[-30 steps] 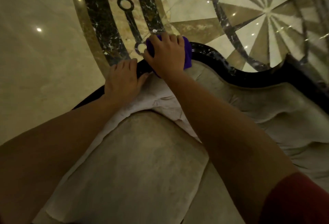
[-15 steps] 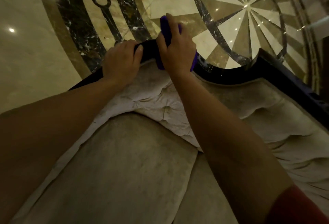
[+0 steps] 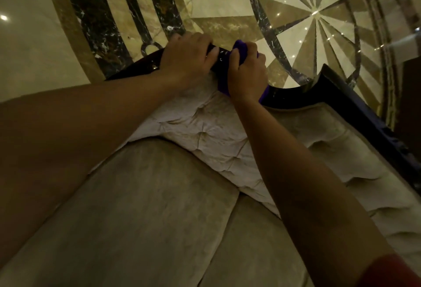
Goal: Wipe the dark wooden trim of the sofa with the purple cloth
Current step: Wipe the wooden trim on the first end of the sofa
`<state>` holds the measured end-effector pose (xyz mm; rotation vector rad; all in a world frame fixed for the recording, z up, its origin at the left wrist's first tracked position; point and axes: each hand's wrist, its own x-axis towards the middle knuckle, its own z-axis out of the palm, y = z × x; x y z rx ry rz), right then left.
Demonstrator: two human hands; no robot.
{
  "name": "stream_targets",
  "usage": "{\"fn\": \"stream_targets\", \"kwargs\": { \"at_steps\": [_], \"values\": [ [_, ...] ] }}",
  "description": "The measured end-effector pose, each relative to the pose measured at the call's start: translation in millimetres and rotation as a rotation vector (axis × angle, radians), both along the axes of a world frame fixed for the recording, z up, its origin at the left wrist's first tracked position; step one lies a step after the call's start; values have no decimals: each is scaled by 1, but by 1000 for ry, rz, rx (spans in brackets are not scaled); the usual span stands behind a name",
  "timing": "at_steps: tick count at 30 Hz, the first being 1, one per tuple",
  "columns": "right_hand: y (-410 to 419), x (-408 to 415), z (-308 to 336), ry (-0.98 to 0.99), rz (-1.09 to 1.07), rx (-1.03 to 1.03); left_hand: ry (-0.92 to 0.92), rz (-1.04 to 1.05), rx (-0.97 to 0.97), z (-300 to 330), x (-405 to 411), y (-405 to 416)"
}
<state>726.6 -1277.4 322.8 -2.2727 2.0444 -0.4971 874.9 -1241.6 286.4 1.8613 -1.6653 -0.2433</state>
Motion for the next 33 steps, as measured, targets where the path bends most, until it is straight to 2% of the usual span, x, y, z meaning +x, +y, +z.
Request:
{"fn": "stream_targets", "kwargs": {
  "at_steps": [2,4,7,9,13,15,16,20,24,26,30,33],
  "values": [
    [-2,-9,7,74,-22,37,-109,44,49,5,-14,-9],
    [1,-27,17,253,19,31,-176,70,69,0,-14,-9],
    [4,-60,35,696,204,-40,-225,56,51,-5,-10,-6],
    [2,-72,51,1003,288,7,-226,44,56,-3,-12,-6],
    [3,-57,90,1619,279,112,-185,29,56,-2,-12,-5],
    [6,-49,107,1803,306,145,-171,19,65,-3,-10,-5],
    [6,-47,115,1833,324,144,-166,11,65,-3,-8,-5],
    [0,-54,131,1713,338,26,-104,21,46,-6,-4,-6],
    [14,-66,95,1565,353,59,-16,52,26,-3,-6,-5],
    [18,-70,71,1267,316,63,7,52,3,-4,-5,-4],
    [24,-61,28,518,168,27,26,45,4,-7,-1,-2],
    [30,-25,14,-10,0,-33,133,19,-28,-6,-1,-2]
  ]
}}
